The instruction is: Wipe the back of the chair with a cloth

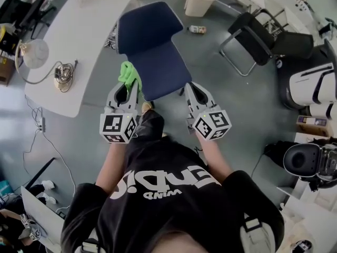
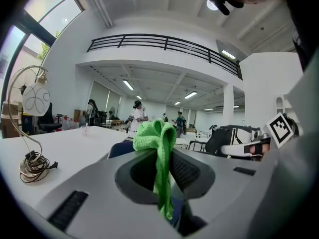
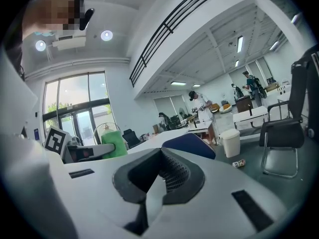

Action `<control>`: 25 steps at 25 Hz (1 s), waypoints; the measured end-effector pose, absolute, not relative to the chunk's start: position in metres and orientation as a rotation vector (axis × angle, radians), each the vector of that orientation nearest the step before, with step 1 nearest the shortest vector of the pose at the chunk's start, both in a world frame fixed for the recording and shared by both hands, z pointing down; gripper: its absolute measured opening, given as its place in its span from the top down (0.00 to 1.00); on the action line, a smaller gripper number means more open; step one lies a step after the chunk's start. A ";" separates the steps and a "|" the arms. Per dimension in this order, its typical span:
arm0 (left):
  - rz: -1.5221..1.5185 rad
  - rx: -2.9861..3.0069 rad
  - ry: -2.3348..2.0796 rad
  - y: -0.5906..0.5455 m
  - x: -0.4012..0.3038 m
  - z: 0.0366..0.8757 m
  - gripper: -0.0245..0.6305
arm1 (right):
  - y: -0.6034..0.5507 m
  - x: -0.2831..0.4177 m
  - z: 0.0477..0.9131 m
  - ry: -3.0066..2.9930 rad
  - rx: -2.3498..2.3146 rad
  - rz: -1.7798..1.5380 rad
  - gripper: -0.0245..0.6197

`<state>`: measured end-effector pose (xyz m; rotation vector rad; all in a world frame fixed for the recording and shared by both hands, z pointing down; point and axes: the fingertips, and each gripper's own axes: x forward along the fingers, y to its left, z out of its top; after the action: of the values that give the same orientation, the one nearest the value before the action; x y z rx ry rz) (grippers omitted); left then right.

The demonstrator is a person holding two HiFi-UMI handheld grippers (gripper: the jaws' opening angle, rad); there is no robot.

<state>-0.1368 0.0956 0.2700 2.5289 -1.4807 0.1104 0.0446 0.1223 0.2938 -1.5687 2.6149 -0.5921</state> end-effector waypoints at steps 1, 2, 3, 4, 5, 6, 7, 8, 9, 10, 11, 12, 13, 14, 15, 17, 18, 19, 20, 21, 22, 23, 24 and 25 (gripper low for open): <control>0.111 2.528 -1.478 0.087 -0.136 0.270 0.88 | 0.113 0.045 0.293 2.612 -1.571 -0.592 0.98; 0.113 2.528 -1.476 0.078 -0.136 0.270 0.88 | 0.103 0.045 0.291 2.608 -1.572 -0.592 0.98; 0.115 2.527 -1.473 0.069 -0.135 0.269 0.88 | 0.094 0.046 0.290 2.605 -1.572 -0.591 0.98; 0.116 2.527 -1.471 0.060 -0.133 0.269 0.88 | 0.085 0.047 0.288 2.602 -1.571 -0.591 0.98; 0.117 2.528 -1.470 0.051 -0.132 0.268 0.88 | 0.076 0.047 0.287 2.600 -1.571 -0.590 0.98; 0.116 2.531 -1.468 0.041 -0.130 0.266 0.88 | 0.067 0.048 0.285 2.597 -1.571 -0.589 0.98; 0.116 2.535 -1.467 0.031 -0.129 0.265 0.88 | 0.058 0.048 0.284 2.595 -1.571 -0.588 0.98; 0.116 2.537 -1.466 0.022 -0.129 0.264 0.88 | 0.049 0.047 0.282 2.592 -1.570 -0.586 0.98; 0.116 2.539 -1.465 0.012 -0.130 0.262 0.88 | 0.039 0.046 0.281 2.592 -1.570 -0.583 0.98; 0.115 2.539 -1.464 0.003 -0.131 0.261 0.88 | 0.030 0.044 0.279 2.593 -1.569 -0.577 0.98; 0.115 2.539 -1.463 -0.006 -0.133 0.260 0.87 | 0.021 0.042 0.277 2.595 -1.569 -0.570 0.98; 0.116 2.539 -1.462 -0.014 -0.134 0.260 0.87 | 0.012 0.040 0.275 2.596 -1.570 -0.563 0.98; 0.118 2.539 -1.461 -0.023 -0.135 0.260 0.88 | 0.003 0.039 0.274 2.595 -1.572 -0.557 0.98; 0.122 2.539 -1.460 -0.030 -0.136 0.261 0.87 | -0.006 0.038 0.274 2.593 -1.574 -0.552 0.98; 0.126 2.539 -1.459 -0.037 -0.137 0.262 0.88 | -0.014 0.037 0.273 2.592 -1.575 -0.548 0.98; 0.134 2.540 -1.458 -0.048 -0.138 0.264 0.88 | -0.029 0.035 0.272 2.589 -1.576 -0.541 0.98; 0.137 2.539 -1.460 -0.054 -0.139 0.264 0.87 | -0.036 0.035 0.272 2.589 -1.575 -0.538 0.98; 0.141 2.536 -1.463 -0.059 -0.140 0.265 0.88 | -0.042 0.034 0.273 2.589 -1.574 -0.538 0.98; 0.146 2.530 -1.469 -0.065 -0.140 0.266 0.88 | -0.049 0.034 0.274 2.591 -1.570 -0.542 0.98; 0.153 2.524 -1.476 -0.070 -0.140 0.267 0.88 | -0.055 0.035 0.275 2.595 -1.564 -0.545 0.98; 0.161 2.517 -1.484 -0.075 -0.139 0.268 0.88 | -0.062 0.036 0.276 2.601 -1.556 -0.548 0.98; 0.169 2.512 -1.493 -0.081 -0.138 0.270 0.88 | -0.069 0.037 0.277 2.608 -1.547 -0.549 0.98; 0.175 2.507 -1.502 -0.087 -0.137 0.271 0.88 | -0.077 0.038 0.278 2.616 -1.536 -0.548 0.98; 0.177 2.501 -1.511 -0.093 -0.136 0.273 0.87 | -0.085 0.039 0.280 2.625 -1.526 -0.547 0.98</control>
<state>-0.1365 -0.0929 0.2726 2.5015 -1.5108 0.1772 0.0388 -0.0851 0.2800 -1.5261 2.6245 -0.5466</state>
